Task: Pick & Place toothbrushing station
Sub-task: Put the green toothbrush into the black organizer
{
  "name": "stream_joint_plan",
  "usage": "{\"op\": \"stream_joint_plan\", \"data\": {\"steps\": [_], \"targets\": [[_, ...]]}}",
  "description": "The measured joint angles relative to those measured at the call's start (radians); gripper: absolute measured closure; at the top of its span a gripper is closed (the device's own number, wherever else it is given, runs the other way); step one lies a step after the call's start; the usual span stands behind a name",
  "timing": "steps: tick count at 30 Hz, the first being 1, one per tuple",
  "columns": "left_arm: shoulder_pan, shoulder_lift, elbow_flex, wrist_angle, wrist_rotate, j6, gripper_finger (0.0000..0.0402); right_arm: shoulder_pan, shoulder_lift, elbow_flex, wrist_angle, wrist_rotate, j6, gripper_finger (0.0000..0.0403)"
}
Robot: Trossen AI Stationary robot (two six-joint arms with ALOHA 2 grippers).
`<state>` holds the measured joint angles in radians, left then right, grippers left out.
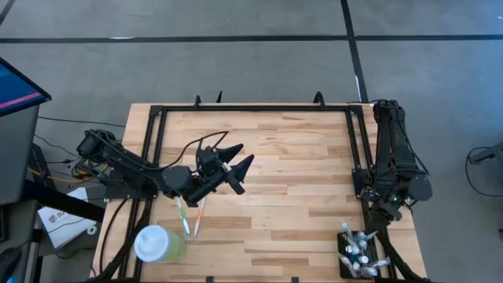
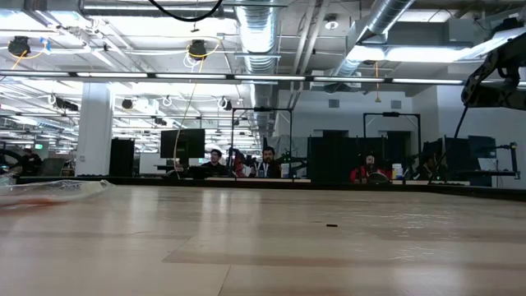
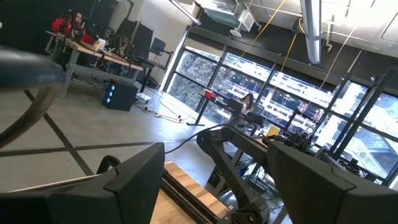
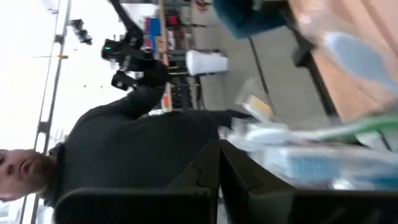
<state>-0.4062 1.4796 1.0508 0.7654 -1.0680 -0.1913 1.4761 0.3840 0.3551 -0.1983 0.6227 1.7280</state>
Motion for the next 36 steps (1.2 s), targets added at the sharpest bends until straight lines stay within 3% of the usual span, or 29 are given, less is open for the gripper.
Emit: {"op": "stream_joint_plan", "data": {"steps": [11,17,24,36], "targets": [[0.0,0.0,0.0,0.0,0.0,0.0,0.0124,-0.01,-0.027,0.0,0.145,0.062,-0.286,0.0403],[0.0,0.0,0.0,0.0,0.0,0.0,0.0124,-0.047,-0.038,0.0,0.263,0.024,-0.516,0.0403],[0.0,0.0,0.0,0.0,0.0,0.0,0.0124,-0.125,-0.037,0.0,0.264,-0.004,-0.669,0.0403],[0.003,0.0,0.0,-0.001,0.0,0.0,0.0124,-0.357,-0.008,0.0,0.264,-0.256,-0.741,0.0403]]}}
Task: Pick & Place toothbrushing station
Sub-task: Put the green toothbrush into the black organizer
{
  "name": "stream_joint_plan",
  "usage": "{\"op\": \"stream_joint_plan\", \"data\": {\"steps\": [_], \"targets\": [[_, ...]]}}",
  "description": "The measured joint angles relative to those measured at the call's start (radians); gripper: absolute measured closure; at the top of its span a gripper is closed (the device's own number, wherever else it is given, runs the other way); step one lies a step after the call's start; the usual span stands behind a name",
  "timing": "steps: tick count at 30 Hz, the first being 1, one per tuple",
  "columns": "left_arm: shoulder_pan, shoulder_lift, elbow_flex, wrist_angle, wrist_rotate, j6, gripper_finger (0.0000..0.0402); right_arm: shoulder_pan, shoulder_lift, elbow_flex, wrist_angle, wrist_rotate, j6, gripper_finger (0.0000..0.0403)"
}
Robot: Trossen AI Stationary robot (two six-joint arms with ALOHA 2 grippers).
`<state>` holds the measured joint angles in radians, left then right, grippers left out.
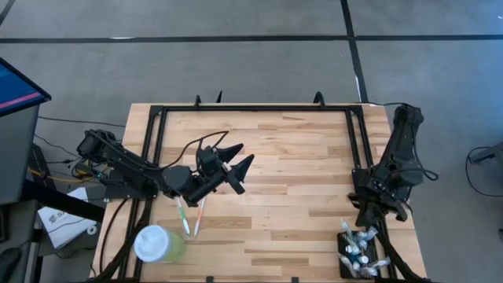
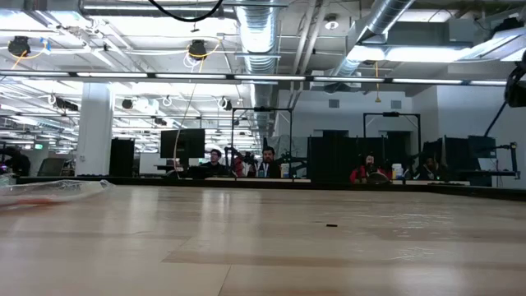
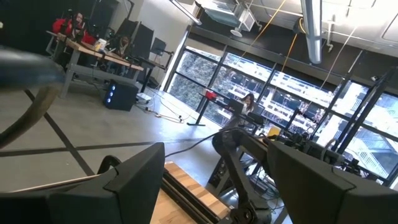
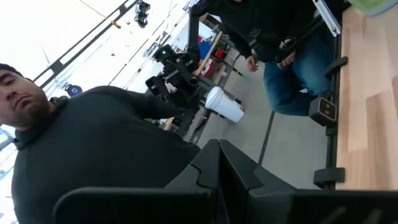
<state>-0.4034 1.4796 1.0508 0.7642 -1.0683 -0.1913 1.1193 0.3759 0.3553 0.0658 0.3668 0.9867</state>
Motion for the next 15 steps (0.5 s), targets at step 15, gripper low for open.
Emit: {"op": "stream_joint_plan", "data": {"steps": [15], "targets": [[0.0,0.0,0.0,-0.002,0.0,0.0,0.0124,-0.277,0.018,0.0,0.002,-0.238,-0.062,0.0403]]}}
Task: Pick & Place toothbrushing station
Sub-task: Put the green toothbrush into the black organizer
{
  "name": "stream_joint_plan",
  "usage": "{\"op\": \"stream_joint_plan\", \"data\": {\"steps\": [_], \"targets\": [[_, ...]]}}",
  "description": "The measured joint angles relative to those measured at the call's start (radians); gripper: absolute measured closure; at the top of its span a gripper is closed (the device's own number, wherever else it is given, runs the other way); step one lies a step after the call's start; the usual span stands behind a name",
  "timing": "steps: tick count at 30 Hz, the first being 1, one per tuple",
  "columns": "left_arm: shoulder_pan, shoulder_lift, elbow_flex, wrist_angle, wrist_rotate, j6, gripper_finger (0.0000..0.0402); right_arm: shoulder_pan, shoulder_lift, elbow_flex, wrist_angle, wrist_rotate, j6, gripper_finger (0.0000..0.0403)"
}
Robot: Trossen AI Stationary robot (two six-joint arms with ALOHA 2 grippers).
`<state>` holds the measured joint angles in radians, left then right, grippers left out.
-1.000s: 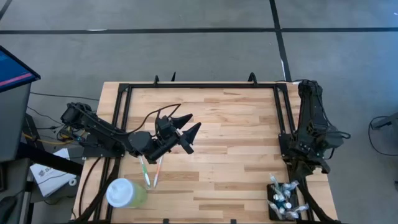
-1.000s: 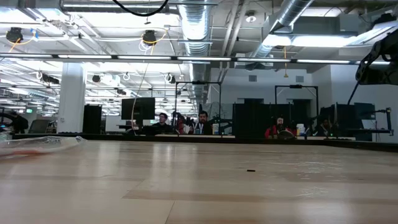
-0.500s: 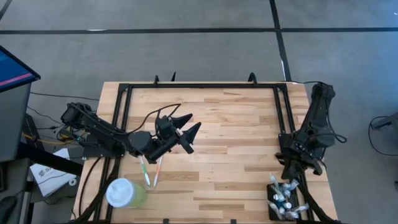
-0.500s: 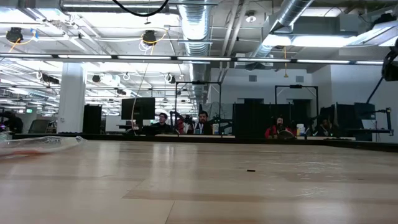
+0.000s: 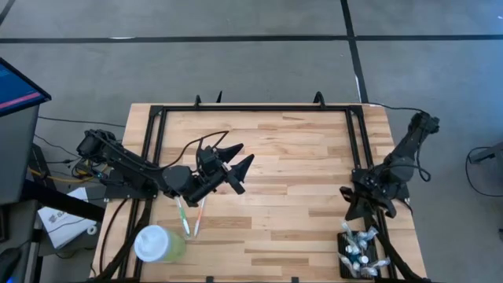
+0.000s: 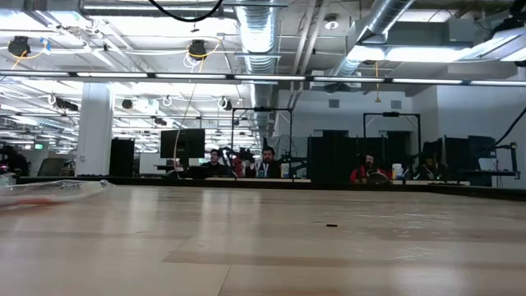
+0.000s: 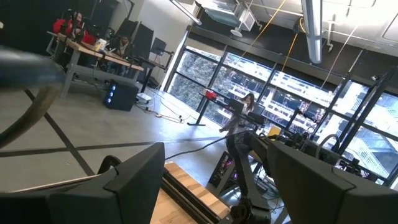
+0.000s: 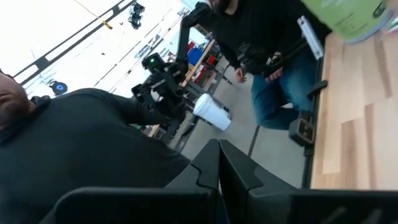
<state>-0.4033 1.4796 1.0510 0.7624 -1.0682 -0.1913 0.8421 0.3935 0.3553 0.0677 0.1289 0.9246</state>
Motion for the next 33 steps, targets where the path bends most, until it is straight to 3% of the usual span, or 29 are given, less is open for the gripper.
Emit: {"op": "stream_joint_plan", "data": {"steps": [11,22,33], "targets": [[0.006,0.0,0.0,0.0,0.0,0.0,0.0124,-0.172,0.014,0.0,-0.002,-0.085,-0.087,0.0403],[0.012,0.0,0.0,-0.005,0.0,0.0,0.0124,-0.364,0.143,0.0,-0.001,-0.236,-0.125,0.0403],[0.012,0.0,0.0,-0.013,0.0,0.004,0.0124,-0.547,0.191,0.0,0.064,-0.262,-0.251,0.0403]]}}
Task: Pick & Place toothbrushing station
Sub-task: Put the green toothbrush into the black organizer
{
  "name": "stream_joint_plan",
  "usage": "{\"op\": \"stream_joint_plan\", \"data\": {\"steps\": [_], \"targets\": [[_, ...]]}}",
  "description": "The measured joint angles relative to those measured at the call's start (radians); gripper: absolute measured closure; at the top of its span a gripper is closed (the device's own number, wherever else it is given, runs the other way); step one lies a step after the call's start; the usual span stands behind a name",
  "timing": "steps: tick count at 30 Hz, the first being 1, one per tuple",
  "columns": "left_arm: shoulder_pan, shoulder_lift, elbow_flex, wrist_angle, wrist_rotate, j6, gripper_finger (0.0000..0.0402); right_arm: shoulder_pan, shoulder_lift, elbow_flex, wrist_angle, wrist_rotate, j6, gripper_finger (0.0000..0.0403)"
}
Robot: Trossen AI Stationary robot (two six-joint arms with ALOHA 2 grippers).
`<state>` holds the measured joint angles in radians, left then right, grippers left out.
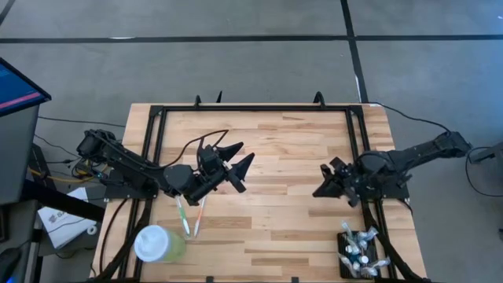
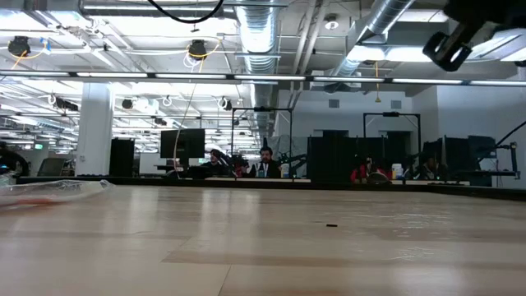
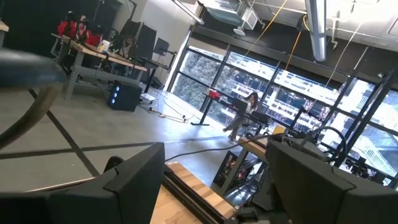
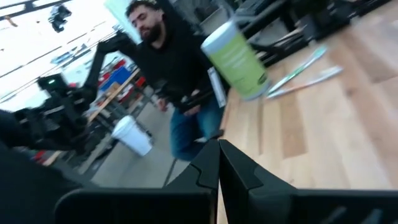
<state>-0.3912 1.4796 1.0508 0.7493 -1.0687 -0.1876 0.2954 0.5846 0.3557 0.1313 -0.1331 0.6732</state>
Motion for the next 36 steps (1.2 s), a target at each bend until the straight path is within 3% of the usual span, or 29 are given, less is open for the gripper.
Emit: {"op": "stream_joint_plan", "data": {"steps": [30,36], "targets": [[0.029,-0.017,0.0,-0.035,0.004,0.0,0.0124,-0.433,-0.016,0.0,0.068,-0.026,-0.097,0.0403],[0.054,-0.016,0.003,-0.091,0.063,-0.016,0.0126,-0.503,-0.016,0.0,0.094,-0.064,-0.098,0.0403]]}}
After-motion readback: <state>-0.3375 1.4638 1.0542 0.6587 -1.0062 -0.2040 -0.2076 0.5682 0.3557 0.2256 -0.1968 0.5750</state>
